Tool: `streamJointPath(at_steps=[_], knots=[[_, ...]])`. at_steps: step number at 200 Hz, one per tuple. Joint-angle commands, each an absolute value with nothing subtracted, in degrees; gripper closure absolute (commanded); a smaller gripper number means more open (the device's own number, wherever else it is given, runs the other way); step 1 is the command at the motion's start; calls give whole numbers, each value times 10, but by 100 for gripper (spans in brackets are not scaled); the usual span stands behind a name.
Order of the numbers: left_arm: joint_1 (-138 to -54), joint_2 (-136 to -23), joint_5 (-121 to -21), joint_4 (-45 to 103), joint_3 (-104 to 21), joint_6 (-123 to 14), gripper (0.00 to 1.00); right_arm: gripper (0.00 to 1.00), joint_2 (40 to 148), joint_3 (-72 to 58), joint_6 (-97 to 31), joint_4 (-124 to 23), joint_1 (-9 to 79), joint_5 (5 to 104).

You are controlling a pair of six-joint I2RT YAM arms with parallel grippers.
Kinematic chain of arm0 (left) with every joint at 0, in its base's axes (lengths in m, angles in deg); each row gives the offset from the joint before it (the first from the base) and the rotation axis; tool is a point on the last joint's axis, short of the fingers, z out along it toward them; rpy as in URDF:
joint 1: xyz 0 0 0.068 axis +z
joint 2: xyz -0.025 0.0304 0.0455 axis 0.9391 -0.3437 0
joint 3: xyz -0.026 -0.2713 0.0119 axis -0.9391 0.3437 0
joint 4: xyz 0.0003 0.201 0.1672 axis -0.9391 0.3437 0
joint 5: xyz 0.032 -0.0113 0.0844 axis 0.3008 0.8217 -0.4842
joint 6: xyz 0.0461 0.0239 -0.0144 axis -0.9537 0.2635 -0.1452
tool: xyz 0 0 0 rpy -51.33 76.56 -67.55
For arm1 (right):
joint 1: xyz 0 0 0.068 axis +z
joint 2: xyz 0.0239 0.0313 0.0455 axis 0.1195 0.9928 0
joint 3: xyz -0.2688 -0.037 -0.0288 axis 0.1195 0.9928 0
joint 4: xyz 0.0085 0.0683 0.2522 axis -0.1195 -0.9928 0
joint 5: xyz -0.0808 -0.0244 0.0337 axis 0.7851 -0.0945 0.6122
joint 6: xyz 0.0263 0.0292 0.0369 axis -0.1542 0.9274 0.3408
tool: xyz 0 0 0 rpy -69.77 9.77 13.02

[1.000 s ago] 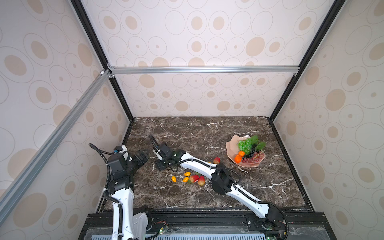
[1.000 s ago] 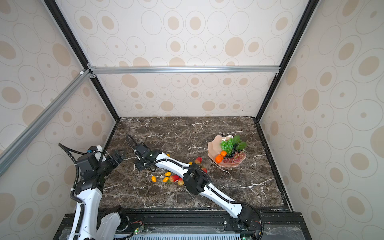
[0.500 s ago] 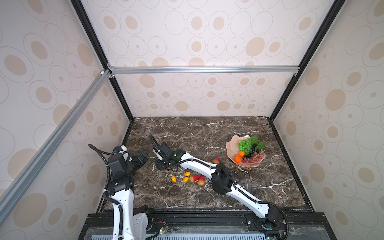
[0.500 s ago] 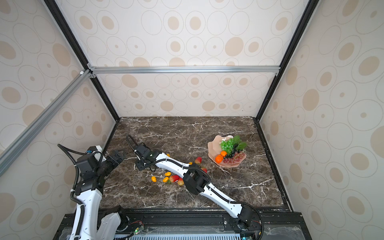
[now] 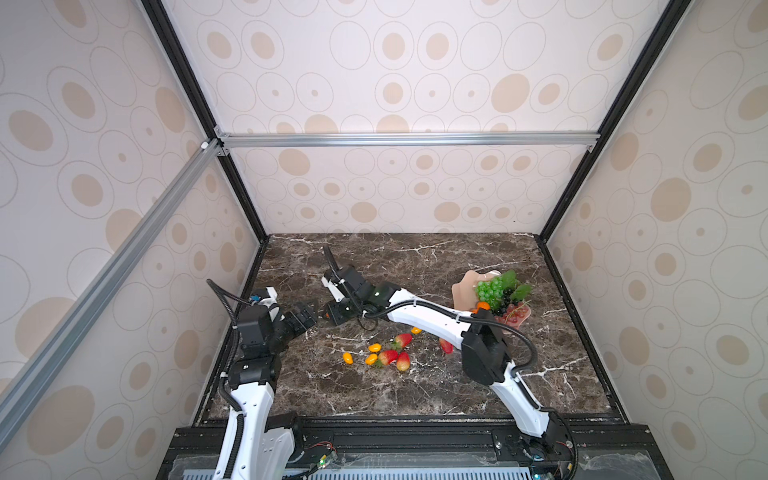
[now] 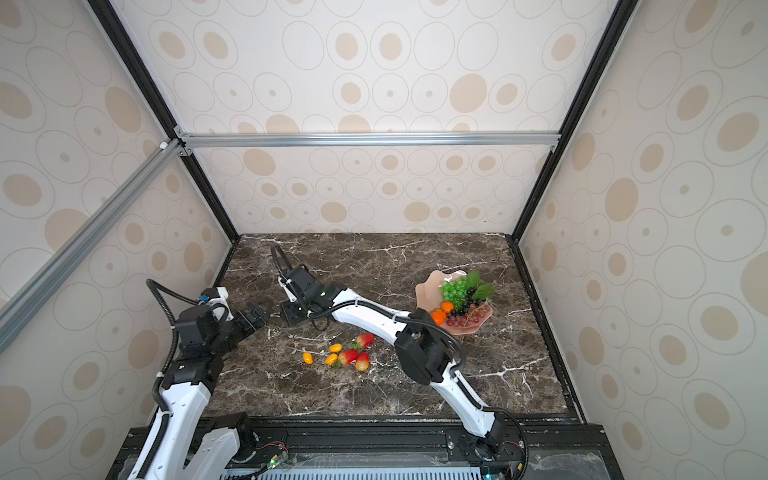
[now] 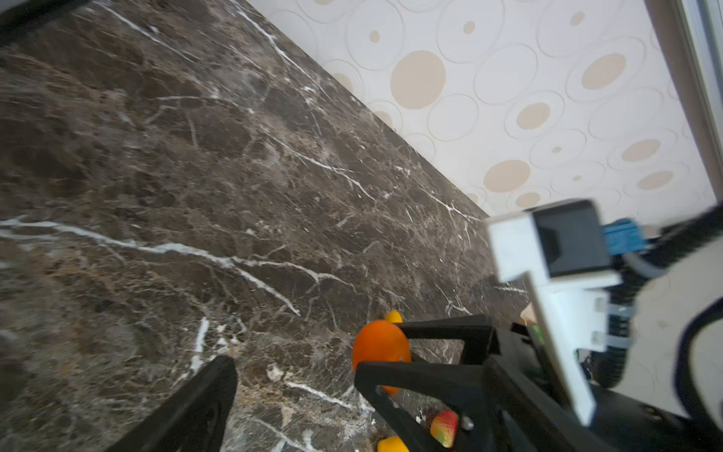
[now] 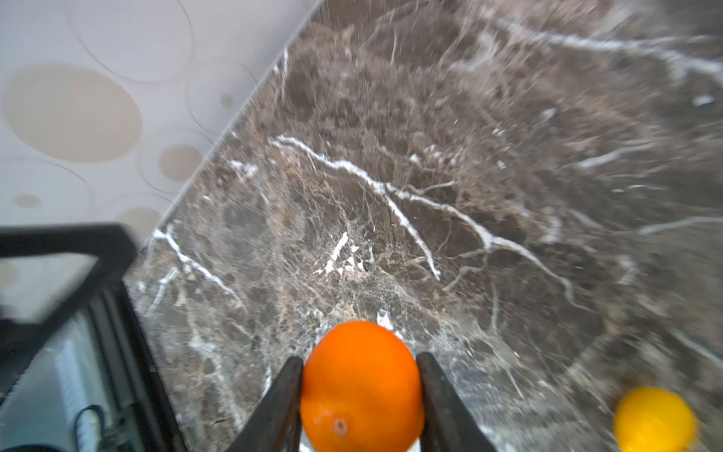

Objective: Place and organize the fake fruits in the fruit bowl
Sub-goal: 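Carry the orange fruit toward the pink bowl in the right gripper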

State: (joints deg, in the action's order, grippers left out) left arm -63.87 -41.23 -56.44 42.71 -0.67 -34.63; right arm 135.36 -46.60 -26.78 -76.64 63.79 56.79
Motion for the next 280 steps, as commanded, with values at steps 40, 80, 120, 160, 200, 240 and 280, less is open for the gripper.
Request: streamJointPath(at_steps=[40,80,120,160,200,240,280], knots=[[-821,-476,-661,273,-3,-310,2,61,1157,-206,-216,-671,582,612],[-930,-567,-694,200,-29,-315,1,62,1017,-34,-199,-658,539,662],[-1036,-667,-723,136,-73,-323,2,62,889,94,-176,-668,480,690],[-1115,-756,-727,73,-117,-330,2,62,784,175,-175,-710,411,707],[-1162,-832,-723,57,-173,-335,2,62,717,217,-188,-763,347,712],[-1191,-887,-708,51,-218,-338,2,62,680,248,-191,-798,289,715],[-1205,-926,-682,51,-249,-338,2,64,682,266,-190,-817,248,731]])
